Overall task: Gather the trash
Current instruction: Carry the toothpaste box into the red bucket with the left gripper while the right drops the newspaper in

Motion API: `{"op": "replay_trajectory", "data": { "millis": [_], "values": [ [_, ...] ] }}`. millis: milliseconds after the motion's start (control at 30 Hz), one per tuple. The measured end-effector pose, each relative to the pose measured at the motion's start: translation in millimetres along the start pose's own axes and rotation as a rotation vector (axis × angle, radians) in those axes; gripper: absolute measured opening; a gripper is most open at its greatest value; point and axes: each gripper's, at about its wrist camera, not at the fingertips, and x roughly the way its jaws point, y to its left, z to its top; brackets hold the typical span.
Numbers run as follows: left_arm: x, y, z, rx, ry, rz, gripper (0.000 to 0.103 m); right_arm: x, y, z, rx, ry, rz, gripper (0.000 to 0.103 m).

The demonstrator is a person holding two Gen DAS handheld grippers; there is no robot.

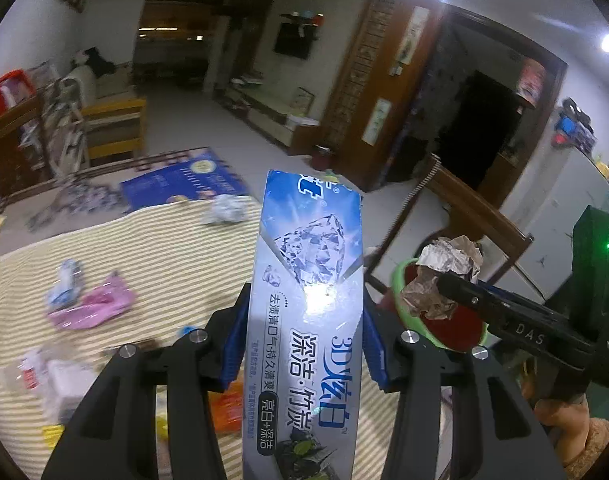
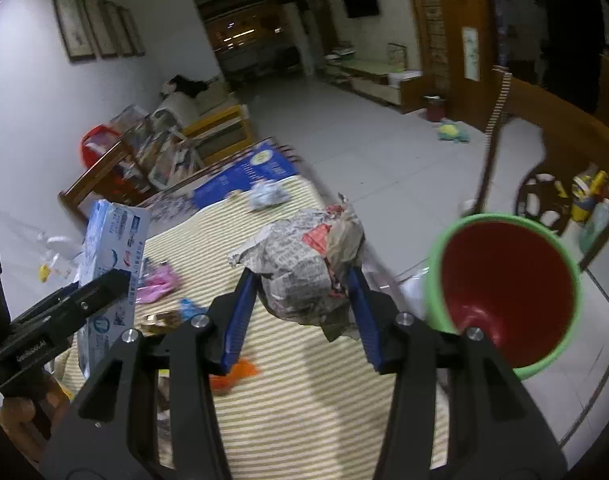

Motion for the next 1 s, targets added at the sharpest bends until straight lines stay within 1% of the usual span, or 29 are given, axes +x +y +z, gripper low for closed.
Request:
{"op": "replay_trajectory", "data": {
  "millis": [200,400,533,600,633,667,767,800,867,1000],
  "values": [
    [34.4,-49.0,6.3,0.039,0.027,-0.021,0.047,-1.9,-63.2,9.6,0.027,-0.013,-0.071,0.047],
    [70.7,-89.1,12.6,0.065,0.067,-0.031,0.047,12.9,-130.3,11.9,0.073,0.029,-0.14,0.047],
    [91.0,-109.7,13.7,0.075,0.09,-0.04,0.047,18.7,-170.1,11.4,0.099,0.06,-0.153,0.045],
    [100.5,-121.5,14.6,0.078,0.101,-0.049,0.047,17.2,-180.9,12.4,0.113,0.049,-0.159,0.045],
    [105.5,-127.6,14.7,0.082,0.107,-0.054,0.047,16.4,-188.7,13.0,0.118,0.046,-0.155,0.046],
    [109.5,-133.5,14.9,0.087,0.111,-0.06,0.046,15.1,-194.1,14.1,0.121,0.042,-0.154,0.05],
    [125.4,-152.8,12.6,0.106,0.138,-0.096,0.046,5.3,-208.2,13.5,0.134,0.028,-0.175,0.065],
    [134.9,-162.5,10.4,0.112,0.154,-0.114,0.046,3.1,-214.0,13.1,0.138,0.024,-0.185,0.068],
    [149.3,-174.7,6.2,0.127,0.179,-0.133,0.046,-4.6,-225.7,12.1,0.146,0.015,-0.208,0.068],
    [177.0,-209.0,-1.1,0.177,0.22,-0.18,0.046,-24.7,-250.9,7.1,0.187,-0.002,-0.258,0.072]
  ]
}}
